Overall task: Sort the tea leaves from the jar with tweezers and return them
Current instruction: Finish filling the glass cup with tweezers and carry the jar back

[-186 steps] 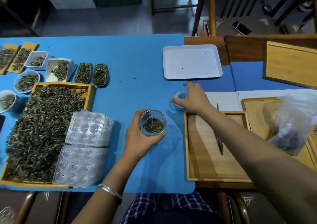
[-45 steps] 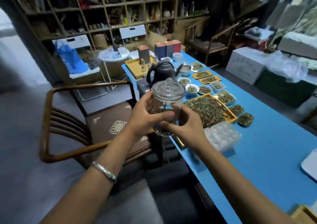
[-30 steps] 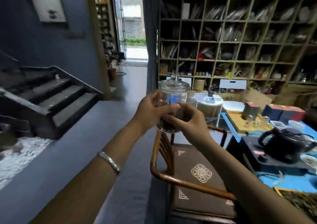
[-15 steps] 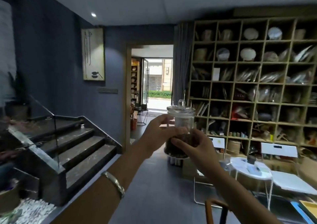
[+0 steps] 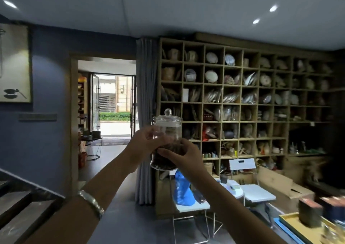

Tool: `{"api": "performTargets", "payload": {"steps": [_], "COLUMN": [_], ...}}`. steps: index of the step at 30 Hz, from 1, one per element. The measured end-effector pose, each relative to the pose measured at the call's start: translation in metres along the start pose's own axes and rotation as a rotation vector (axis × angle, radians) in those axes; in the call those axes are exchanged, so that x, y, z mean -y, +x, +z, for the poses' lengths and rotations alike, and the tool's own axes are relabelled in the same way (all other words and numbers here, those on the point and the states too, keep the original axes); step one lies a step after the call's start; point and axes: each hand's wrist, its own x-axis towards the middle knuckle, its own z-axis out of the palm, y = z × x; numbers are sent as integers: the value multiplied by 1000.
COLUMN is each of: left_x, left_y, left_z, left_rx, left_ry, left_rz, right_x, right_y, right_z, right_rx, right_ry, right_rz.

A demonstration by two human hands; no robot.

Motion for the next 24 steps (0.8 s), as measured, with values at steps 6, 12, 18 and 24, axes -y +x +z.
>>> {"api": "performTargets", "payload": {"steps": [6, 12, 18, 24], "left_x": [47, 101, 165, 222], "left_y": [67, 151, 261, 373], "left_z": [-17, -11, 14, 28], "left_rx": [123, 237, 235, 208], "left_ry": [25, 52, 53, 13], "left_rz": [40, 101, 129, 113], "right_x": [-37, -93, -164, -227], "right_y": [53, 123, 226, 332], "right_z": [11, -1, -33, -53], "right_rx": [-71, -94, -104, -74], "right_ry": [-70, -110, -162, -142], "right_rz": [37, 50, 36, 23]}}
